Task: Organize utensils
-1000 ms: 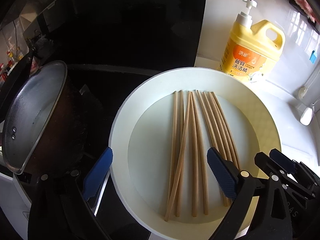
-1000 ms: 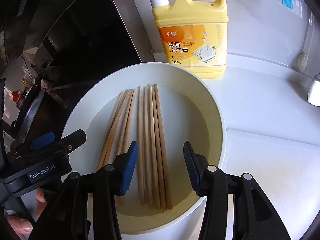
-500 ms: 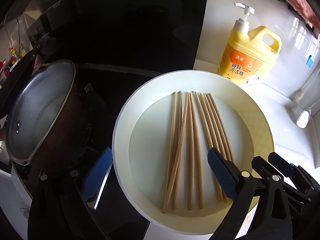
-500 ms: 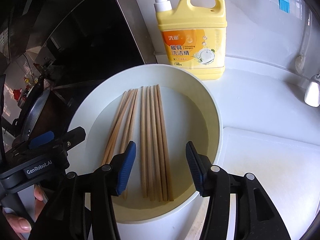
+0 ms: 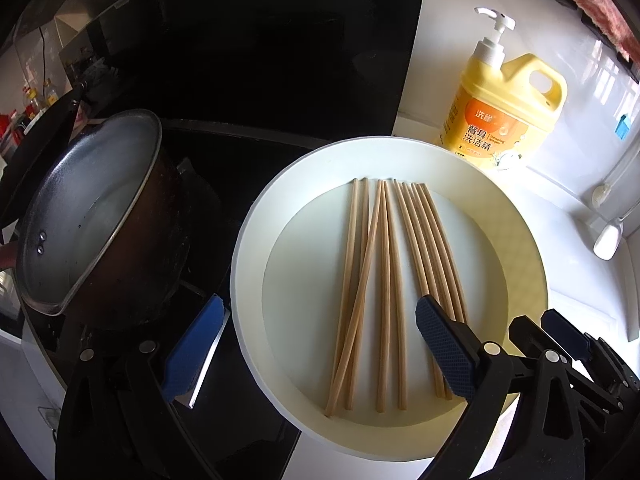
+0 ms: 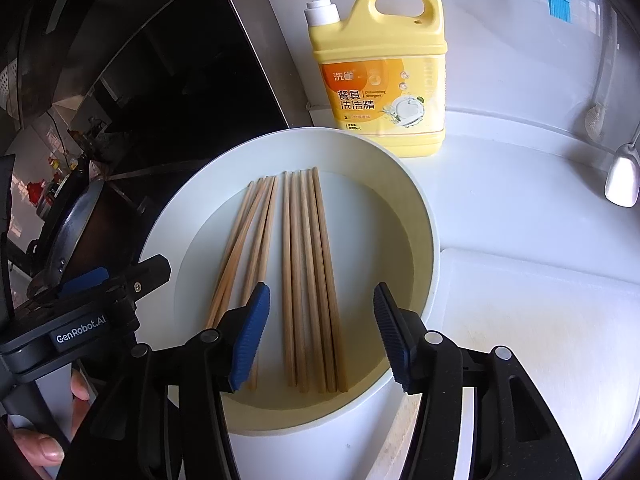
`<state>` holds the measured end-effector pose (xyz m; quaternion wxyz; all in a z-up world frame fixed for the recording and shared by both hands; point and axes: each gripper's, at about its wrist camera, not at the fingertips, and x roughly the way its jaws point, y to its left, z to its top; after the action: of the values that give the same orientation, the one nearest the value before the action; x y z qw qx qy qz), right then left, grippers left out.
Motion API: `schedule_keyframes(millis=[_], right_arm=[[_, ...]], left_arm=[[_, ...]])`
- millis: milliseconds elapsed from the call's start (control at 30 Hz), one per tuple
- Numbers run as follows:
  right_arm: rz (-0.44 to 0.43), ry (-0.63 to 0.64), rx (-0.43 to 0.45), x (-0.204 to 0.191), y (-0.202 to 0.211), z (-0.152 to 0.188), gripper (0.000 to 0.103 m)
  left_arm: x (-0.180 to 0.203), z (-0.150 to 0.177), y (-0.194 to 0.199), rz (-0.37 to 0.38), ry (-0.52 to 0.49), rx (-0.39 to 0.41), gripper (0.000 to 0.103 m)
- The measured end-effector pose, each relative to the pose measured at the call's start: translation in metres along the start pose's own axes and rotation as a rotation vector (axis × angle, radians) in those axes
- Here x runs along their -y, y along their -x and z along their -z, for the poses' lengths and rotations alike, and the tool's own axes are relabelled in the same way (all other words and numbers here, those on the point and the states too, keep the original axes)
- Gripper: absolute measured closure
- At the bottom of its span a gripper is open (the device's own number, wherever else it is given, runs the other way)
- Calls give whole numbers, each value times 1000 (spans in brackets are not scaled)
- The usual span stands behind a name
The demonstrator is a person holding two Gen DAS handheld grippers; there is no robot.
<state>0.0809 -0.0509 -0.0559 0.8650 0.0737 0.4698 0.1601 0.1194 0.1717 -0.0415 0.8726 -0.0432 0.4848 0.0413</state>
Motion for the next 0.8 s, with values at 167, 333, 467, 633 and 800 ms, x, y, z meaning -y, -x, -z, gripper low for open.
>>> schedule_keyframes(millis=[167,333,467,633,800], right_arm=[[0,0,-1,0,1,1,51],[-1,1,-1,0,1,1,51],[-1,0,-3,0,1,1,51],[-4,1,-7,-2,3,2,51],[-2,3,-11,-5,4,3,51]], left_arm=[[-1,1,1,-1,9,-4,8],[-1,1,-1,-17,15,-19,6],[-1,2,-4,-33,13,-29,6],[-1,2,-5,-48,16,-30,6],[-2,4,-3,-54,13,-22,6]])
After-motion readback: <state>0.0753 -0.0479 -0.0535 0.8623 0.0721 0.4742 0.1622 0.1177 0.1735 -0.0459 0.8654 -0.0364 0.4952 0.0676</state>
